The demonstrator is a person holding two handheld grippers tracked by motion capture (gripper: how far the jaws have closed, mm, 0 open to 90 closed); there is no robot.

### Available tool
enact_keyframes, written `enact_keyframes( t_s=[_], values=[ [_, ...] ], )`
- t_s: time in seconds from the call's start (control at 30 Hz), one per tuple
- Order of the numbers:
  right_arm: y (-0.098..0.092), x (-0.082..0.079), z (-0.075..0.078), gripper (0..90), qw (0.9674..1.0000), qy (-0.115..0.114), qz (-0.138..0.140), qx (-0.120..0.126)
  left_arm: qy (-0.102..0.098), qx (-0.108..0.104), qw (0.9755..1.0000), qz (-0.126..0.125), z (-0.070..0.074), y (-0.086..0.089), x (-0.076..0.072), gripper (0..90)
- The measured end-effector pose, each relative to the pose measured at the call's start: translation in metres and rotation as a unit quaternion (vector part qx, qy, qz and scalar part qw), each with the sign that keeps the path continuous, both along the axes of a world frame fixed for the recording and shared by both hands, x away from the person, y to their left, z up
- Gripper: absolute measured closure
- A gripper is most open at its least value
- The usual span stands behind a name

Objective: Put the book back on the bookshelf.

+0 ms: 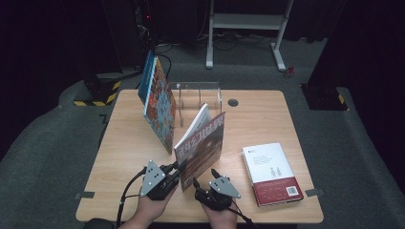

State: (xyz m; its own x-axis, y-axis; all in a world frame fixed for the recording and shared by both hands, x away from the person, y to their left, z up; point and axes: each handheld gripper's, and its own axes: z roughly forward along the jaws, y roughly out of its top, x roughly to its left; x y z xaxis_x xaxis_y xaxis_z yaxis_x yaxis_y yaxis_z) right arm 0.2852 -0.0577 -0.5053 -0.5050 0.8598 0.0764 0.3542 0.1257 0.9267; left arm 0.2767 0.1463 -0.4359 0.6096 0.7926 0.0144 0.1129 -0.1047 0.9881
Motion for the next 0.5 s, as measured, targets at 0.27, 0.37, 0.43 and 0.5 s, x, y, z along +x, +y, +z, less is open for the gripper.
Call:
enact_keyframes(
  t_s=[0.27,0.37,0.43,0.5],
  values=[
    [-0.001,0.010,0.002,30.1,0.9999,-0.001,-0.013,0.005,0.001,-0.001,1.0000,-0.005,-0.004,0.001,-0.005,83.1],
    [-0.005,0.014,0.006,30.3,0.9996,-0.004,-0.023,0.012,-0.003,0.005,0.9999,-0.010,-0.003,-0.002,-0.007,83.2],
    [-0.007,0.016,0.009,30.5,0.9995,-0.008,-0.027,0.015,-0.003,0.005,0.9999,-0.011,-0.003,-0.003,-0.008,83.2],
    [-0.009,0.017,0.011,30.7,0.9993,-0.012,-0.031,0.016,-0.003,0.003,0.9999,-0.010,-0.004,-0.003,-0.008,83.1]
  ],
)
